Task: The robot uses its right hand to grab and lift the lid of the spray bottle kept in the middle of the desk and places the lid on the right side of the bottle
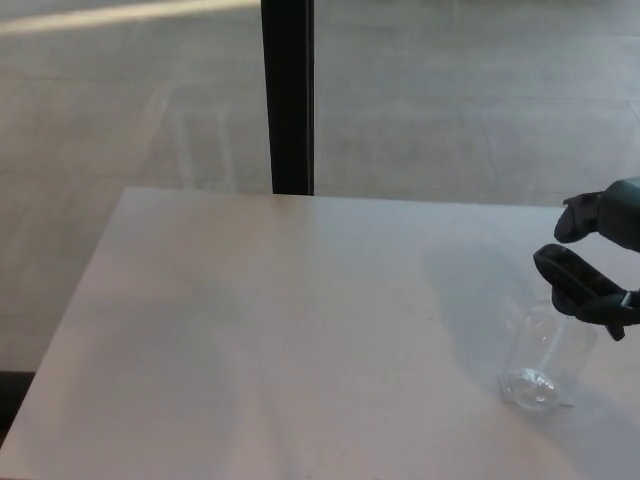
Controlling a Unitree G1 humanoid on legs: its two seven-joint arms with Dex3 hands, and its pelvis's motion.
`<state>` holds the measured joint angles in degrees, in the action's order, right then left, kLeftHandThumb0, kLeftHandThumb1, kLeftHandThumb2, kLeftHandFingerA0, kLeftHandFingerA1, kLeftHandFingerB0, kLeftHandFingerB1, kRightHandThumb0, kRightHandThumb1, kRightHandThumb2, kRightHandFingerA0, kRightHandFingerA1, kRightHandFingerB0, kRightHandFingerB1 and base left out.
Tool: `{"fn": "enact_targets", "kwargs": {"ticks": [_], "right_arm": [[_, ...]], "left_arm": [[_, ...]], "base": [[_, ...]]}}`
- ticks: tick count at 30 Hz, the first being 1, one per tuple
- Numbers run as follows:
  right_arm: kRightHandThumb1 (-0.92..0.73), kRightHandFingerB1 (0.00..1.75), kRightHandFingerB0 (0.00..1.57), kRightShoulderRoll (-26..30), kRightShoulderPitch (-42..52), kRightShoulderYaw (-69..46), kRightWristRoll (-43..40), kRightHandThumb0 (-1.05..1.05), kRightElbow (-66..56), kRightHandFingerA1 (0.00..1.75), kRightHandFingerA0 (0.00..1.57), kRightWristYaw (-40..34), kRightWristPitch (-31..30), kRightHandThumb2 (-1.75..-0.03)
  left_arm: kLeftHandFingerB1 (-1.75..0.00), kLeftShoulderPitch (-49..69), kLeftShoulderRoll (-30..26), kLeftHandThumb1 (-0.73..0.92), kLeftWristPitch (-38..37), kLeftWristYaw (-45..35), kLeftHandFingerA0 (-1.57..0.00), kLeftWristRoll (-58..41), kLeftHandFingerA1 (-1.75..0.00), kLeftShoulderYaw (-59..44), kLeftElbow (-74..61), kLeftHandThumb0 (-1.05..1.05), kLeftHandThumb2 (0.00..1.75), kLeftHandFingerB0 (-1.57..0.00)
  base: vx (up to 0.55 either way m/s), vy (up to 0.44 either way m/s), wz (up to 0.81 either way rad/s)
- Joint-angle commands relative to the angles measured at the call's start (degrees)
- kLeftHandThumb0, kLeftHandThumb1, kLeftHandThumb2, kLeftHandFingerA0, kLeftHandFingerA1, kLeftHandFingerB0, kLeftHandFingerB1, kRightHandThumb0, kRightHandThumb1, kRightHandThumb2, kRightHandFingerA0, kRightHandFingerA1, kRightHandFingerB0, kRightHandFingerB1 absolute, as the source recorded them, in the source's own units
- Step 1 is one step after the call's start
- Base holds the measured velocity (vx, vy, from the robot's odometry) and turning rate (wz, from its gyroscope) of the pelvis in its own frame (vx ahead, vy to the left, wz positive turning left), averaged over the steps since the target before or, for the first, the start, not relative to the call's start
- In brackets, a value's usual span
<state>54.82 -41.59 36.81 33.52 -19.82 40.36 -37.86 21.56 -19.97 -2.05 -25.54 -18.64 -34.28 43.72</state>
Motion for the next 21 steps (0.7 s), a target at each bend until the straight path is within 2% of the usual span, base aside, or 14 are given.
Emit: {"fn": "enact_targets", "kwargs": {"ticks": [1,2,3,4,5,6,7,8,11,15,16,17,18,21], "right_arm": [[-0.55,0.49,0.30,3.4,-2.2,2.5,12.2,-0.74,1.1,1.19,1.01,9.4,2.2,-0.92],[-0.69,0.35,0.37,3.5,-1.9,2.5,12.9,-0.69,1.2,1.25,0.96,9.4,2.7,-0.62],[-0.56,0.50,0.34,3.5,-1.5,2.5,13.5,-0.65,1.4,1.16,0.99,9.3,2.9,-0.92],[-0.70,0.36,0.41,3.5,-0.9,2.4,14.2,-0.59,1.5,1.24,0.92,8.7,3.0,-0.62],[-0.71,0.36,0.43,3.3,-0.5,2.2,14.6,-0.57,1.6,1.26,0.92,8.3,3.2,-0.63],[-0.72,0.37,0.45,2.9,0.2,1.7,14.9,-0.52,1.6,1.30,0.92,7.3,2.8,-0.61],[-0.73,0.38,0.47,2.4,1.0,1.1,15.2,-0.46,1.5,1.41,0.88,6.2,2.3,-0.64],[-0.73,0.38,0.46,1.7,2.1,0.4,15.6,-0.42,1.4,1.48,0.88,4.3,1.5,-0.66],[-0.78,0.36,0.41,-0.9,3.9,-0.9,16.9,-0.39,1.6,1.56,0.85,1.4,-0.1,-0.65],[-0.59,0.53,0.36,-3.4,5.9,-3.8,17.1,-0.54,1.5,1.32,1.07,-0.9,0.9,-0.96],[-0.58,0.53,0.37,-4.3,6.6,-4.7,17.1,-0.56,1.5,1.30,1.04,-2.5,1.8,-0.95],[-0.58,0.53,0.37,-4.8,7.0,-5.3,17.4,-0.56,1.5,1.30,1.04,-2.8,2.3,-0.95],[-0.59,0.53,0.36,-5.5,7.4,-6.0,17.8,-0.56,1.7,1.30,1.04,-3.2,3.0,-0.95],[-0.59,0.55,0.37,-7.1,8.4,-7.8,18.3,-0.44,2.1,1.31,1.08,-4.4,4.5,-0.98]], "left_arm": [[-0.35,0.5,-0.3,0.86,-1.7,-0.4,-0.55,-0.3,-0.49,0.5,0.3,-0.84,0.66,-0.36],[-0.35,0.3,-0.3,0.86,-1.7,-0.2,-0.56,-0.2,-0.48,0.6,0.7,-0.84,0.66,-0.36],[-0.36,0.0,-0.3,0.86,-1.7,-0.6,-0.56,-0.6,-0.49,0.4,1.1,-0.82,0.66,-0.37],[-0.36,0.2,-0.3,0.86,-1.4,-0.6,-0.54,-0.6,-0.49,0.5,0.7,-0.81,0.66,-0.36],[-0.35,0.2,-0.2,0.86,-1.5,-0.6,-0.55,-0.5,-0.49,0.6,0.5,-0.81,0.66,-0.36],[-0.49,0.2,-0.2,0.73,-1.5,-0.5,-0.49,-0.5,-0.59,0.6,0.5,-0.86,1.08,-0.30],[-0.49,0.2,-0.1,0.73,-1.7,-0.4,-0.49,-0.4,-0.58,0.7,0.5,-0.86,1.08,-0.30],[-0.36,0.2,0.0,0.86,-2.0,-0.4,-0.56,-0.3,-0.49,0.8,0.3,-0.81,0.66,-0.37],[-0.36,0.5,0.1,0.87,-2.1,-0.5,-0.56,-0.3,-0.49,1.1,-0.4,-0.81,0.66,-0.37],[-0.36,1.0,0.4,0.88,-2.2,-0.2,-0.55,-0.3,-0.49,1.5,-1.8,-0.81,0.66,-0.37],[-0.51,0.7,0.2,0.70,-2.7,-0.3,-0.50,-0.4,-0.60,1.4,-0.9,-0.83,1.08,-0.32],[-0.51,0.5,0.1,0.70,-2.9,-0.4,-0.50,-0.5,-0.60,1.4,-0.4,-0.83,1.08,-0.32],[-0.36,0.6,0.2,0.87,-2.9,-0.5,-0.55,-0.7,-0.50,1.4,-0.7,-0.84,0.66,-0.37],[-0.36,1.0,0.8,0.89,-2.3,0.4,-0.55,-0.7,-0.50,1.5,-2.2,-0.86,0.67,-0.37]], "base": [[0.00,0.000,0.00],[0.00,0.000,0.00],[0.00,0.000,0.00],[0.00,0.000,0.00],[0.00,0.000,0.00],[0.00,0.000,0.00],[0.00,0.000,0.00],[0.00,0.000,0.00],[0.00,0.000,0.00],[0.00,0.000,0.00],[0.00,0.000,0.00],[0.00,0.000,0.00],[0.00,0.000,0.00],[0.00,0.000,0.00]]}}
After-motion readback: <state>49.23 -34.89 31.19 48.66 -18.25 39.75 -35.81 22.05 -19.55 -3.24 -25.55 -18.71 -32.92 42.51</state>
